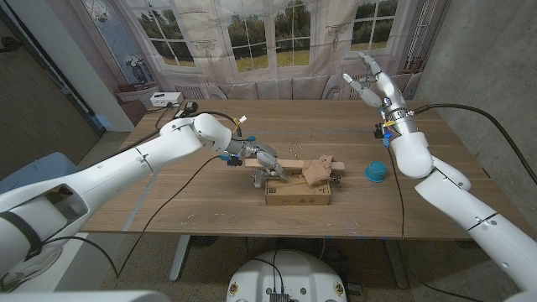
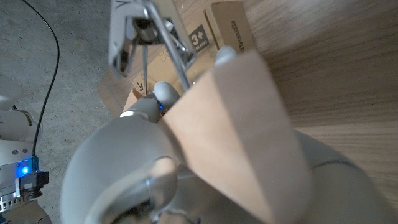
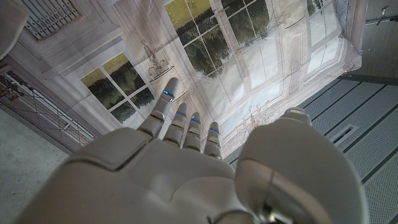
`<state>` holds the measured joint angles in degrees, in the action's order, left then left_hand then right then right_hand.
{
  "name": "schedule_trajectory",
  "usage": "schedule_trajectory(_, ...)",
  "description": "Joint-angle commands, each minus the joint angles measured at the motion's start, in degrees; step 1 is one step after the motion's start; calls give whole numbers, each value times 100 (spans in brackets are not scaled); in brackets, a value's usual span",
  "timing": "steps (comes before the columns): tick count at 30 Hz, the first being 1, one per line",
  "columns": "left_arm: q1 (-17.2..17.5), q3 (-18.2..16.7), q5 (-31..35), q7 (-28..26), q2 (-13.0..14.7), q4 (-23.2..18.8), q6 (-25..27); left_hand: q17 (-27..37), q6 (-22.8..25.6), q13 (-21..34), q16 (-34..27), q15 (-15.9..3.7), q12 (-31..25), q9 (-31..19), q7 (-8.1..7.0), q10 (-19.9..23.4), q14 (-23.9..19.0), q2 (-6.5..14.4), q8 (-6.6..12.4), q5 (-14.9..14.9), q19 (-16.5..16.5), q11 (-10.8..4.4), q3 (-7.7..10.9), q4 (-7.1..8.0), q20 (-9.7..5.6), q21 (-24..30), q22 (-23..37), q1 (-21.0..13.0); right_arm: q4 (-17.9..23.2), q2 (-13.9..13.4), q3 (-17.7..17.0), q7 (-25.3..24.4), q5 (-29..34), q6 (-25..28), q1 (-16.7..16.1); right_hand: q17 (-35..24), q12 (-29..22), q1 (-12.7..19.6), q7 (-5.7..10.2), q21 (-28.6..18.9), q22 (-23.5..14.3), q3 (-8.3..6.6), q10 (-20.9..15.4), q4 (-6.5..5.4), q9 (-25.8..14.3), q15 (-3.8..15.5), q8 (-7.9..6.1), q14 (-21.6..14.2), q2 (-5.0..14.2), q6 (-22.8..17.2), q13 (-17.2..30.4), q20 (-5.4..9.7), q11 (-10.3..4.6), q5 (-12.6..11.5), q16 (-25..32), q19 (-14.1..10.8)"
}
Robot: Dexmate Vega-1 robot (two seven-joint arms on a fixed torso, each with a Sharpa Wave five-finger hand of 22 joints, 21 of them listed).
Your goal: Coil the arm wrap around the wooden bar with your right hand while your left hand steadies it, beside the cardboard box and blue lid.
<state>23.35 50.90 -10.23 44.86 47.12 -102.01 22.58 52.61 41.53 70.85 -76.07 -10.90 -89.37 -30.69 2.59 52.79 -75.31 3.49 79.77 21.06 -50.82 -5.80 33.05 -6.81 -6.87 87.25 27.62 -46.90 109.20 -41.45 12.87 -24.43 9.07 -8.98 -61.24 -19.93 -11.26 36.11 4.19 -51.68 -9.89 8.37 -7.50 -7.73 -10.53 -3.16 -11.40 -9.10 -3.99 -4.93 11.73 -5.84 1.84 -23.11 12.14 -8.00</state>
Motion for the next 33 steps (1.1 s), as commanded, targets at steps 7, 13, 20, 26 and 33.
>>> schedule_trajectory(7, -756, 693, 1032, 670, 132, -410, 1087, -1817, -914, -2106, 976, 134, 1817, 698, 107, -715, 947, -155, -846, -1133, 999, 206, -901, -156, 44, 23, -862, -310, 3, -42, -86, -22, -44, -201, -78, 17, -45, 1, 27, 56, -3, 68, -65, 11, -21, 21, -10, -94, 56, -77, -7, 2, -5, -35, 43, -97)
schedule_trajectory(13, -1059, 944, 1461, 924, 185, -652, 1571, -2054, -1245, -2594, 1038, 390, 2322, 1033, 230, -1116, 1650, -143, -1370, -1108, 1624, 418, -1249, -68, 374, 13, -1072, -190, -21, -25, -91, -37, -51, -257, -84, 30, -49, 0, 14, 69, -3, 78, -80, 11, -21, 13, -11, -101, 67, -91, -8, 0, 9, -36, 48, -118)
schedule_trajectory(20, -1303, 1159, 1929, 1072, 284, -995, 2053, -2275, -1571, -2856, 1050, 572, 2600, 1247, 215, -1336, 2001, -132, -1787, -1072, 1936, 488, -1473, -8, 564, 4, -1229, -69, -70, -13, -78, -14, -69, -301, -58, 44, -51, -1, 15, 84, -3, 88, -91, 11, -21, 20, -10, -101, 79, -103, -9, 19, 15, -37, 51, -143)
schedule_trajectory(26, -1485, 1365, 2472, 1121, 424, -1432, 2532, -3015, -1954, -3403, 1705, 693, 3175, 1554, 235, -1859, 2674, -161, -2418, -1000, 2692, 556, -1611, 95, 908, -275, -1582, 198, -113, 6, -50, 3, -70, -335, -13, 57, -50, -3, 15, 100, -3, 98, -93, 12, -21, 28, -9, -104, 88, -109, -10, 27, 16, -38, 54, -153)
schedule_trajectory(33, -1234, 1131, 2703, 626, 632, -1923, 2682, -4002, -2536, -4157, 3337, 949, 4013, 1892, 266, -3014, 4449, -276, -3461, -934, 4577, 672, -1592, 195, 1602, -1508, -1786, 558, -144, 24, -44, 8, -81, -350, 5, 72, -52, -7, 11, 120, -3, 110, -104, 11, -21, 29, -6, -110, 103, -114, -11, 33, 28, -38, 59, -169)
